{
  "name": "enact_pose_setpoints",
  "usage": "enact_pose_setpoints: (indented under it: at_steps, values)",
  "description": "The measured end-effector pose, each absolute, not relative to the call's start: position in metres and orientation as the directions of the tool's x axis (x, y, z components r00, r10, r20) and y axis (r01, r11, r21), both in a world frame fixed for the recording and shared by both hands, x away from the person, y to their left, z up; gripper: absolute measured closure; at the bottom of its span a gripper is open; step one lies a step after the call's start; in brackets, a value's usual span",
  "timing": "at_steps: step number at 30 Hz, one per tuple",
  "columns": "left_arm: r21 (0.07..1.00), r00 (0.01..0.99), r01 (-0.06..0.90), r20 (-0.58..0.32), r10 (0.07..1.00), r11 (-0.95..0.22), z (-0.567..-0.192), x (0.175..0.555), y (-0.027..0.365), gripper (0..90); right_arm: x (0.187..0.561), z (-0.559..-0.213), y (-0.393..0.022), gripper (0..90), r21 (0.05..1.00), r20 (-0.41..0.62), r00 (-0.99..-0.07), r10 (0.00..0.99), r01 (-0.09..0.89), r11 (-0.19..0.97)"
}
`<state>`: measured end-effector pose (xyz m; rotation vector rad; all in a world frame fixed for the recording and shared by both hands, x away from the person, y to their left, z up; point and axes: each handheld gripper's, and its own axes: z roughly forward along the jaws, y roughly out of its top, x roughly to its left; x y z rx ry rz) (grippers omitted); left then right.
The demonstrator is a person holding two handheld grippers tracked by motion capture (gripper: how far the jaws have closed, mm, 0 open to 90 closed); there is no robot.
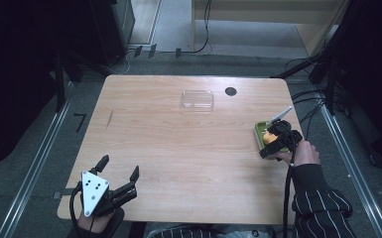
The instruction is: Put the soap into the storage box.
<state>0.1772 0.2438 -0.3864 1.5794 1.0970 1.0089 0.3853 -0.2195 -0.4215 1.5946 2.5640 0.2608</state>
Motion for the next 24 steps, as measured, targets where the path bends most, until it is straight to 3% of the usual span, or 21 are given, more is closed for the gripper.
enact_pose_setpoints:
  at_steps: [24]
  values:
    - [0.967,0.263,0.191,0.114,0.958,-0.168,-0.386,0.177,0.243,13.6,0.317,-0.438,-0.205,4.8,0.158,-0.019,-0.536,0.844,0.832,0.532]
